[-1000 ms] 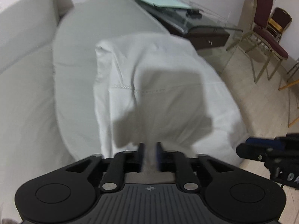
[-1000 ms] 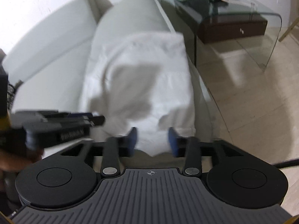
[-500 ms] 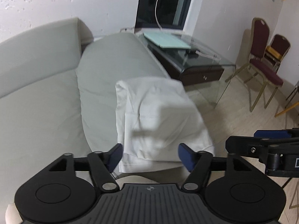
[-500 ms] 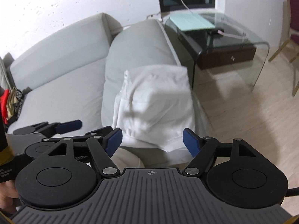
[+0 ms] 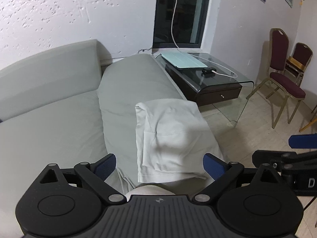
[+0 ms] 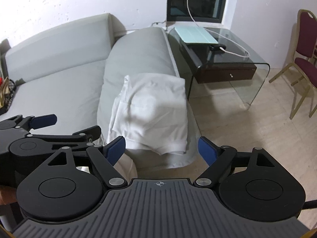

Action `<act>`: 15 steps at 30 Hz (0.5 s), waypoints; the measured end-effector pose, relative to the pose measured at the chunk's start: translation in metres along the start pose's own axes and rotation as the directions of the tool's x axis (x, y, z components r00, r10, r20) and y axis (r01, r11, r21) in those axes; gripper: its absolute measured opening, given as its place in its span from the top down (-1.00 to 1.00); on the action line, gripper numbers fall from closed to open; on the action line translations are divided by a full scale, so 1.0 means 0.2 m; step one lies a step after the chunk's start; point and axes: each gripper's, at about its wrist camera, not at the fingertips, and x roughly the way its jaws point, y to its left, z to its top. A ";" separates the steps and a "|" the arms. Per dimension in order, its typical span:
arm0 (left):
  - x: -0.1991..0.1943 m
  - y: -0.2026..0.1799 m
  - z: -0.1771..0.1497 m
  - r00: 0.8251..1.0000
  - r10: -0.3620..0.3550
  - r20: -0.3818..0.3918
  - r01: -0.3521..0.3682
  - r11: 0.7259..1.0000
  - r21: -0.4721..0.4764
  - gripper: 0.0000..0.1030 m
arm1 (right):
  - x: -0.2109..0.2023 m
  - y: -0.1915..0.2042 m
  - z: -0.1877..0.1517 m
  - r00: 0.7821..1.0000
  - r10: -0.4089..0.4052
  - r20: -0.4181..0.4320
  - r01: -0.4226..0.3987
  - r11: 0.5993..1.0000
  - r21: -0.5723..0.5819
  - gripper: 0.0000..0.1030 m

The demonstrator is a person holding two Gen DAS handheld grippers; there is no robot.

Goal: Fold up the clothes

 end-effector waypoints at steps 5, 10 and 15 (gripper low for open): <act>0.02 0.00 -0.02 1.000 0.017 0.007 -0.017 1.000 -0.010 -0.87 | 0.01 0.00 -0.01 1.000 -0.011 -0.001 0.011 1.000 0.000 -0.65; 0.03 0.00 -0.02 1.000 0.022 0.007 -0.022 1.000 -0.007 -0.87 | 0.03 0.01 0.00 1.000 -0.019 -0.010 0.019 1.000 0.000 -0.65; 0.05 -0.01 -0.02 1.000 0.023 -0.001 -0.023 1.000 -0.003 -0.87 | 0.04 0.00 -0.01 0.999 -0.029 -0.021 0.029 1.000 -0.002 -0.65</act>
